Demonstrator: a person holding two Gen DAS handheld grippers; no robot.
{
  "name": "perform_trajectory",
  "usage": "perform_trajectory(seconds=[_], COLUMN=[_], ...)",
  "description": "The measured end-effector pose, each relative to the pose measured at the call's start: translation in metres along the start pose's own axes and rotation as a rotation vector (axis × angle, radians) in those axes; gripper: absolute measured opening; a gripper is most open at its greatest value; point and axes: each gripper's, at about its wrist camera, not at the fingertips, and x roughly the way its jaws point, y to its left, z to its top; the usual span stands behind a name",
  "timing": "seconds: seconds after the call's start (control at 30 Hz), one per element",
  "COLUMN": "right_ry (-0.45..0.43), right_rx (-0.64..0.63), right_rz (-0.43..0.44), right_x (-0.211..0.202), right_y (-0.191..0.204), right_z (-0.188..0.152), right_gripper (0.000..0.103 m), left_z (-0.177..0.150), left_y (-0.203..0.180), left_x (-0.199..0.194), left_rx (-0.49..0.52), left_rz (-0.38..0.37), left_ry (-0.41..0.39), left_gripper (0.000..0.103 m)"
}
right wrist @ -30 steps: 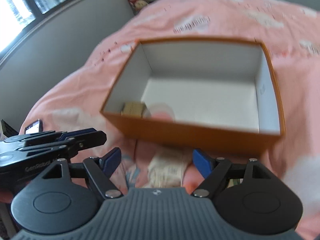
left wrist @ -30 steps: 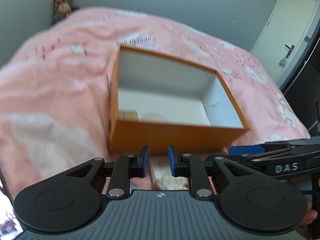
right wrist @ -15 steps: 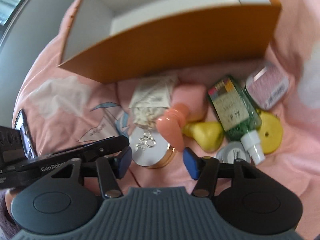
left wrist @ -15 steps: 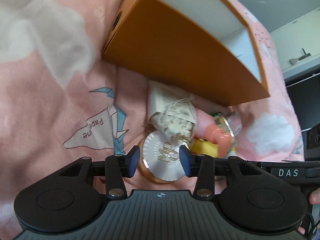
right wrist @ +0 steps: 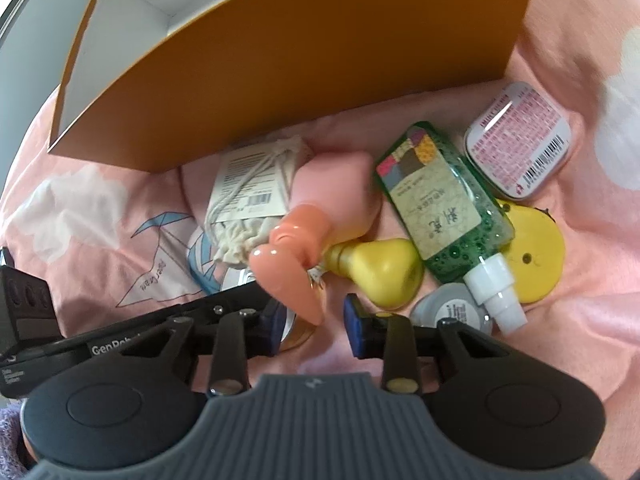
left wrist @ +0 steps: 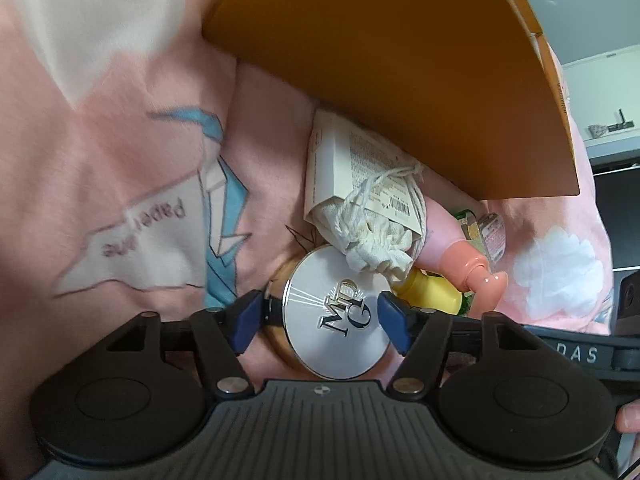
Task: Organize rigid objects
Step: 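Move both tools back to the pile and reach for the silver compact and pouch, then grasp the round silver compact with the left tool while the right tool reaches the cloth pouch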
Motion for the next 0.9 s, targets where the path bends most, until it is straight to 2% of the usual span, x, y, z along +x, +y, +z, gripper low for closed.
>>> perform_trajectory(seconds=[0.17,0.23,0.37,0.47,0.53,0.6,0.7,0.9], right_ry=[0.003,0.006,0.014,0.011,-0.002,-0.008,0.001,0.009], right_rx=[-0.005,-0.003,-0.010,-0.007,-0.002,0.010,0.046,0.065], right_rz=[-0.018,-0.016,-0.021,-0.016,-0.012,-0.017,-0.013,-0.017], right_x=[0.003,0.001,0.004,0.009,0.007,0.005,0.002,0.002], right_y=[0.000,-0.002,-0.001,0.001,0.000,-0.004,-0.015,-0.022], right_z=[0.002,0.002,0.000,-0.001,-0.001,-0.001,-0.002,-0.003], right_gripper=[0.031,0.031,0.031,0.027,0.024,0.014,0.012,0.011], left_z=[0.002,0.001,-0.005,-0.012,-0.014,-0.014,-0.012,-0.007], left_y=[0.001,0.001,0.002,-0.005,-0.008,-0.015,-0.024,-0.029], left_x=[0.007,0.002,-0.017,-0.031,-0.035,-0.034,-0.026,-0.003], left_rx=[-0.017,-0.025,-0.023,0.018,0.038,0.068,0.098,0.088], left_rz=[-0.017,-0.015,-0.035,-0.038,-0.043,-0.043,-0.034,-0.035], left_ry=[0.012,0.004,-0.009,-0.032,-0.047,-0.053,-0.044,-0.004], left_gripper=[0.077,0.070,0.047,0.039,0.037,0.037,0.038,0.036])
